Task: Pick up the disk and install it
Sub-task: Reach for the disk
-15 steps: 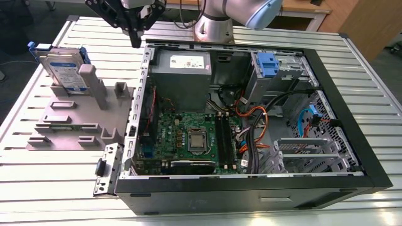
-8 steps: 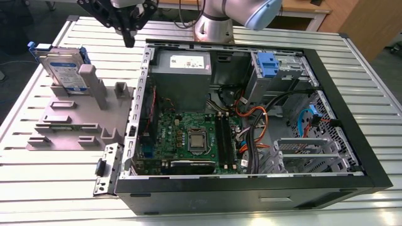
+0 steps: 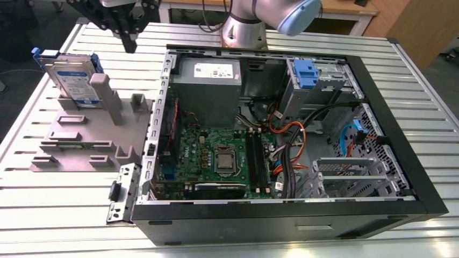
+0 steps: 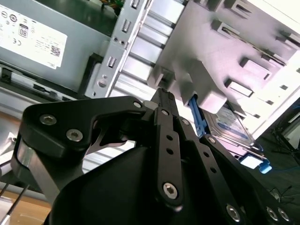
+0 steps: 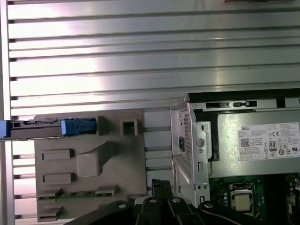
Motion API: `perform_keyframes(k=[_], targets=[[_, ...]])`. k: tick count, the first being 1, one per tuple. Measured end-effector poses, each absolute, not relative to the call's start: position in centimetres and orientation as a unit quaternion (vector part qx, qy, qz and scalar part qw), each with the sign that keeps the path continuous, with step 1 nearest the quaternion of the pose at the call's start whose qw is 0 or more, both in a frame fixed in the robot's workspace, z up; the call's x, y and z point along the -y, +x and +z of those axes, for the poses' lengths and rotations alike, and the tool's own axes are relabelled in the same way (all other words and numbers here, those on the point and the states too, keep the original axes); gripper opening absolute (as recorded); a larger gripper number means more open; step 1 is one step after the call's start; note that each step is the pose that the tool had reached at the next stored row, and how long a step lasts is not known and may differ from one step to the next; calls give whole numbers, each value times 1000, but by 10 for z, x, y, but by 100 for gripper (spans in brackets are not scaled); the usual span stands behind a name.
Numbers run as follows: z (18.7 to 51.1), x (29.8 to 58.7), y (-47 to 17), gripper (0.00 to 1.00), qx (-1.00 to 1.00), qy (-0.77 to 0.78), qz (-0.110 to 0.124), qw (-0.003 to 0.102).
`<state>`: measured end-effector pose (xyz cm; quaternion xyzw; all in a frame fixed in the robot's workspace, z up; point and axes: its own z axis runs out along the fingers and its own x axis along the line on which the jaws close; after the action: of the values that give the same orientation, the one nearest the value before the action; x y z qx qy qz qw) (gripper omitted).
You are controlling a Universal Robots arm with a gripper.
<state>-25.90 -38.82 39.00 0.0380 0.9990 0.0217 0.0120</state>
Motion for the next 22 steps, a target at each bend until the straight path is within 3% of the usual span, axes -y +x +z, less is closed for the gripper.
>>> perform_keyframes(k=[22], targets=[[386,376,-288,11,-999,38,22,10]])
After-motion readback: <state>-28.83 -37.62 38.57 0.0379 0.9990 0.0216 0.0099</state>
